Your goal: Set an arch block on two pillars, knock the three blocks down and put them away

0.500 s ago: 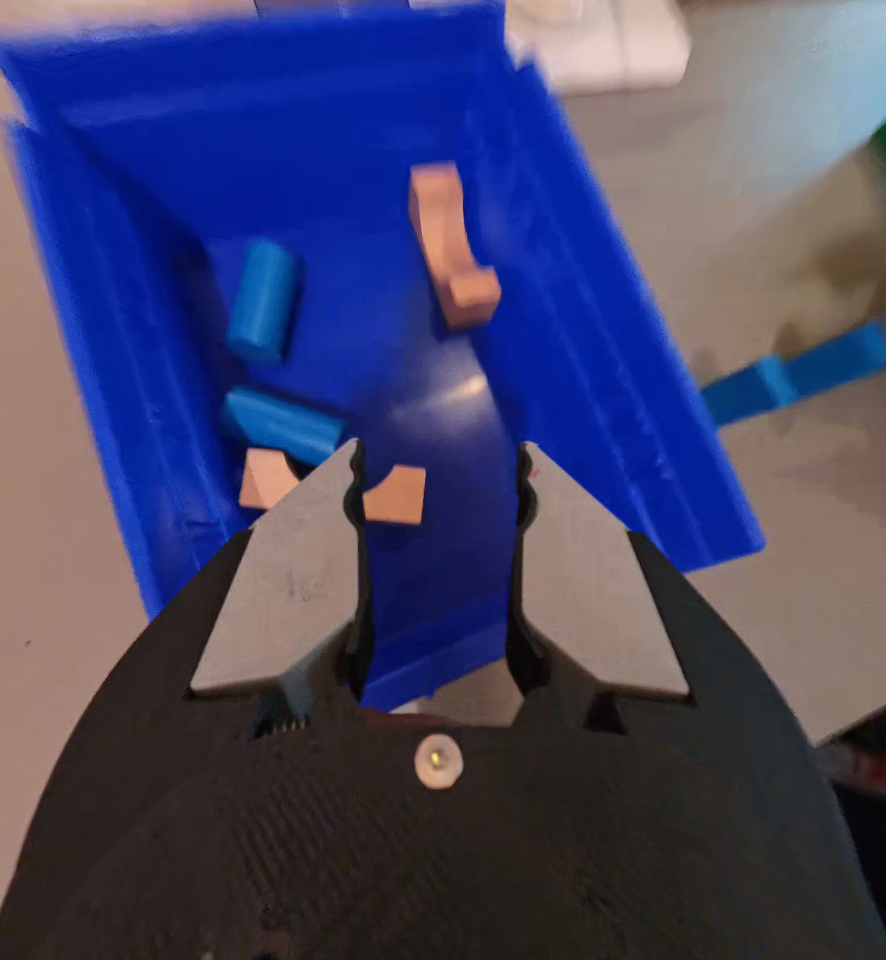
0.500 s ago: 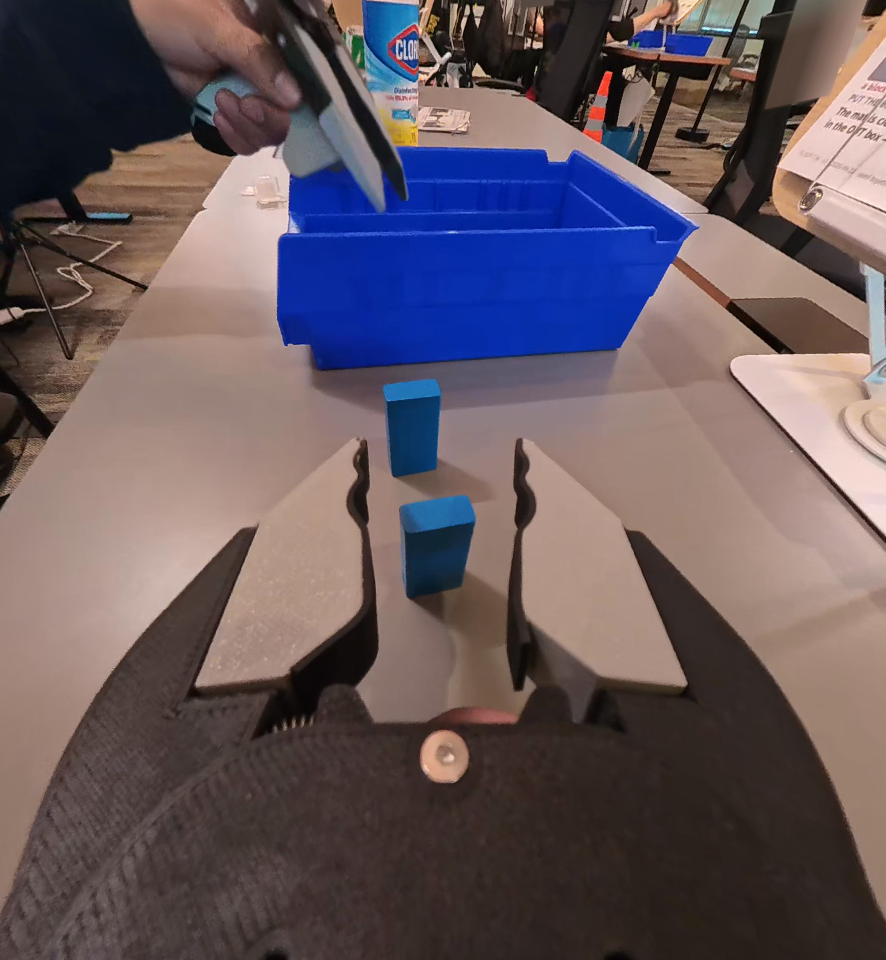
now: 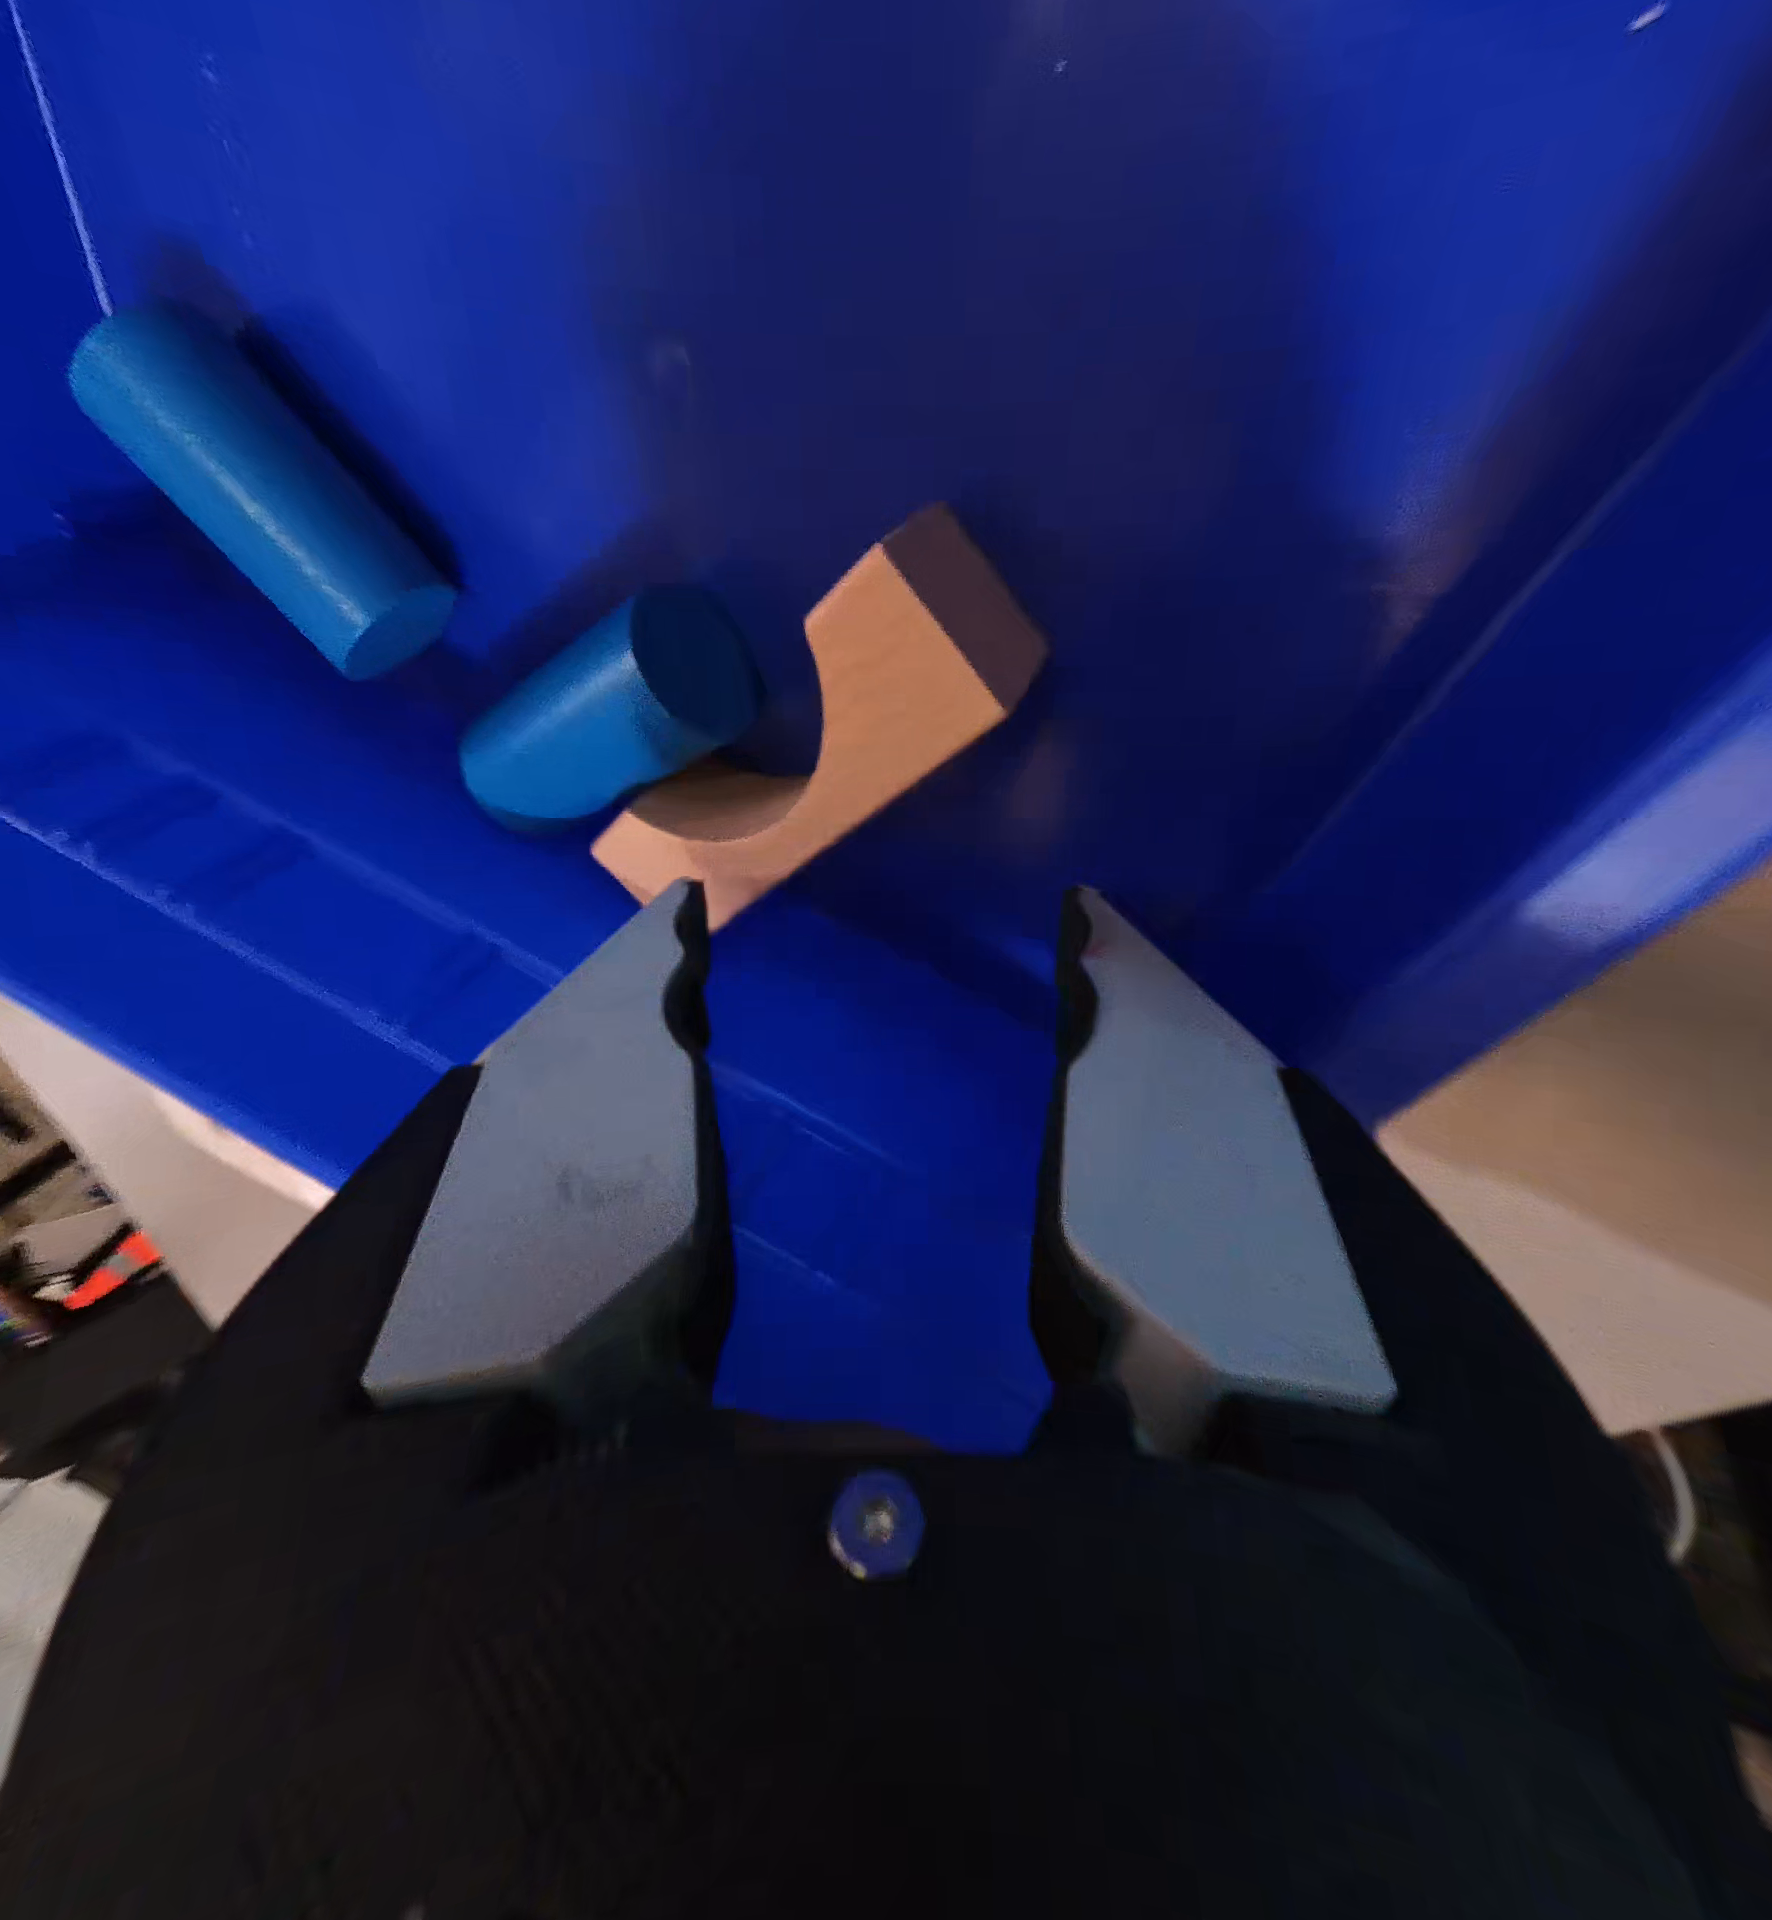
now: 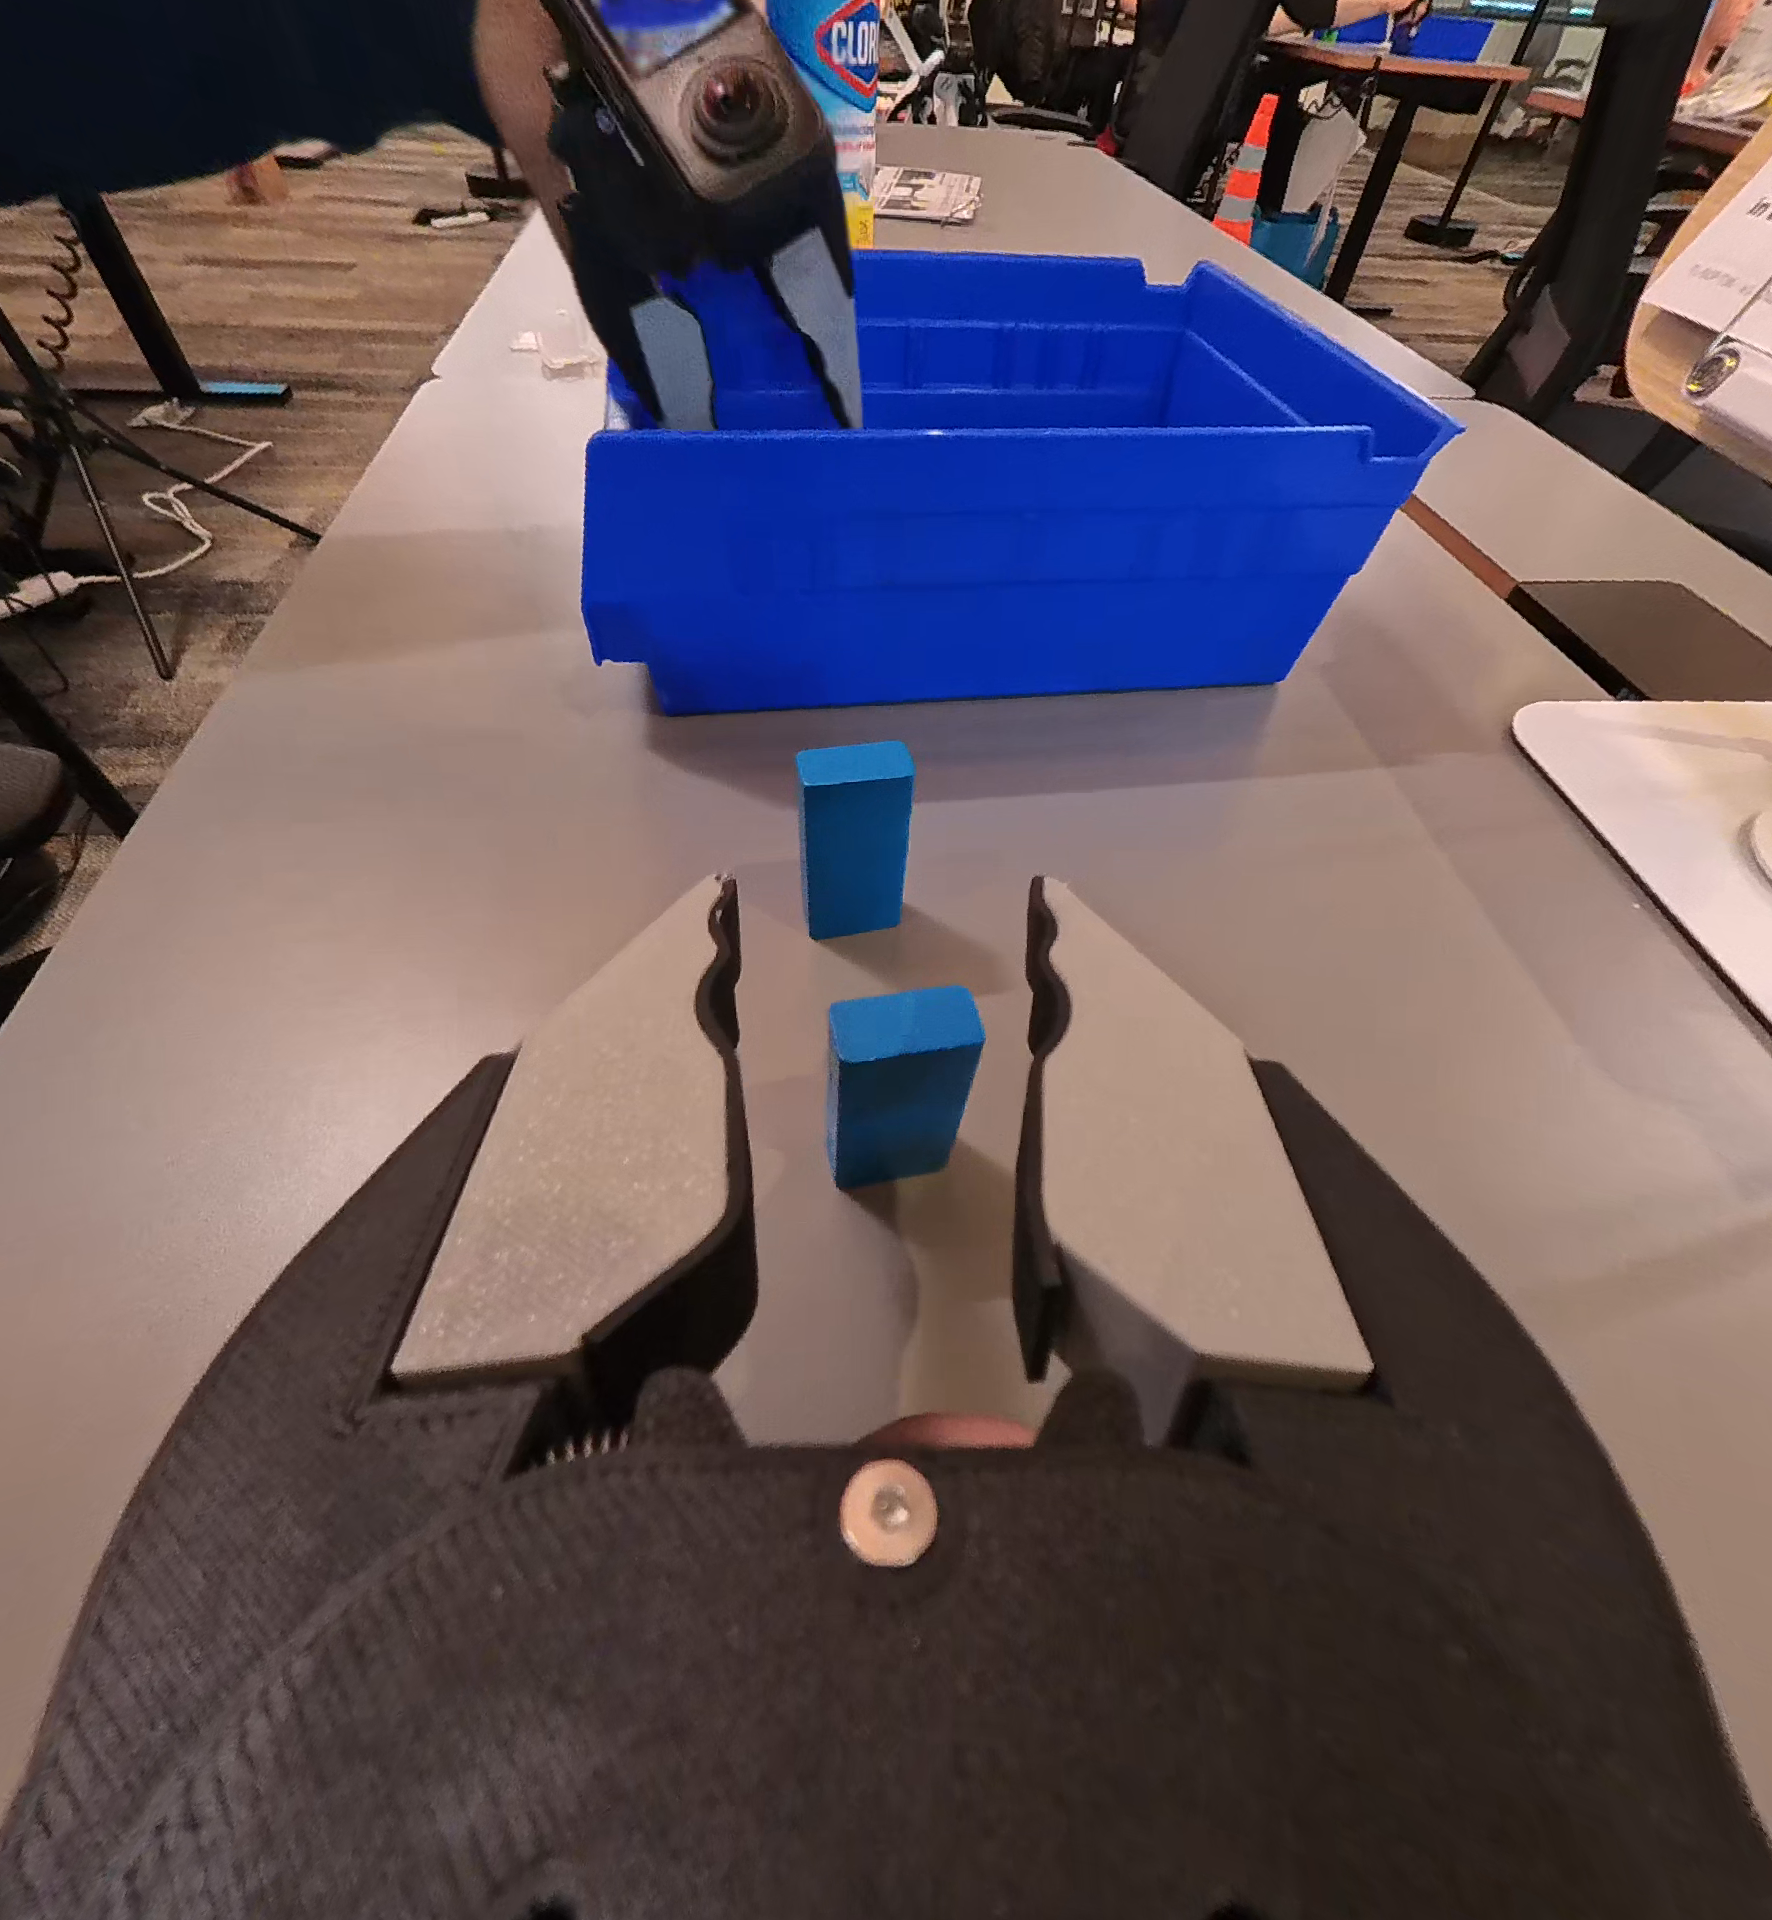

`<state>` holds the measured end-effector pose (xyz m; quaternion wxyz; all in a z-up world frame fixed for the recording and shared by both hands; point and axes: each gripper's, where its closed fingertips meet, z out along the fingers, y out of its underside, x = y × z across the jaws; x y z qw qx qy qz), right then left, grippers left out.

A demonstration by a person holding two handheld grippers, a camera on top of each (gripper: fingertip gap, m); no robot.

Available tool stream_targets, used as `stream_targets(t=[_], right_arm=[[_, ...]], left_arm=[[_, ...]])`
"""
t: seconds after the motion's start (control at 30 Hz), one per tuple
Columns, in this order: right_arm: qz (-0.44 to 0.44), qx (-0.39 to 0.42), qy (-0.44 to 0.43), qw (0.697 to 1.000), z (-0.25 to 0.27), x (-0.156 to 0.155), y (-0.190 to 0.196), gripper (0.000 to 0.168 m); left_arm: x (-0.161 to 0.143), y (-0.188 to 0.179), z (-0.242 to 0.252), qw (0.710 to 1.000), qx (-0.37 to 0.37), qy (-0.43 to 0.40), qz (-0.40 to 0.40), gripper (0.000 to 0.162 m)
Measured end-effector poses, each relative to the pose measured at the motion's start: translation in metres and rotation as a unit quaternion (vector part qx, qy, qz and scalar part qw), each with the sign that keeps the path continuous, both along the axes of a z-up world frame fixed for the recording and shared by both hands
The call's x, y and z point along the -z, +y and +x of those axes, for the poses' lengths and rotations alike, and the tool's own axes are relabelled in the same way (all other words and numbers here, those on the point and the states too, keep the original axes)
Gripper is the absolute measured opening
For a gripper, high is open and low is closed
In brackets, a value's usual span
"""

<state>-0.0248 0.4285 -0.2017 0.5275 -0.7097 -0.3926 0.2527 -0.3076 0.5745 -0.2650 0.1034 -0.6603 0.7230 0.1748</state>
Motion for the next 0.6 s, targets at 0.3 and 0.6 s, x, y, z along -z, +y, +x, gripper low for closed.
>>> stream_targets(t=[0.3, 0.6], right_arm=[[0.005, 0.003, 0.009, 1.000, 0.004, -0.005, 0.000, 0.051], [0.035, -0.001, 0.049, 0.998, 0.003, -0.032, -0.005, 0.050]], left_arm=[[0.005, 0.008, 0.020, 0.997, 0.073, 0.007, 0.026, 0.014], [-0.100, -0.025, 0.100, 0.933, 0.069, -0.348, 0.057, 0.013]])
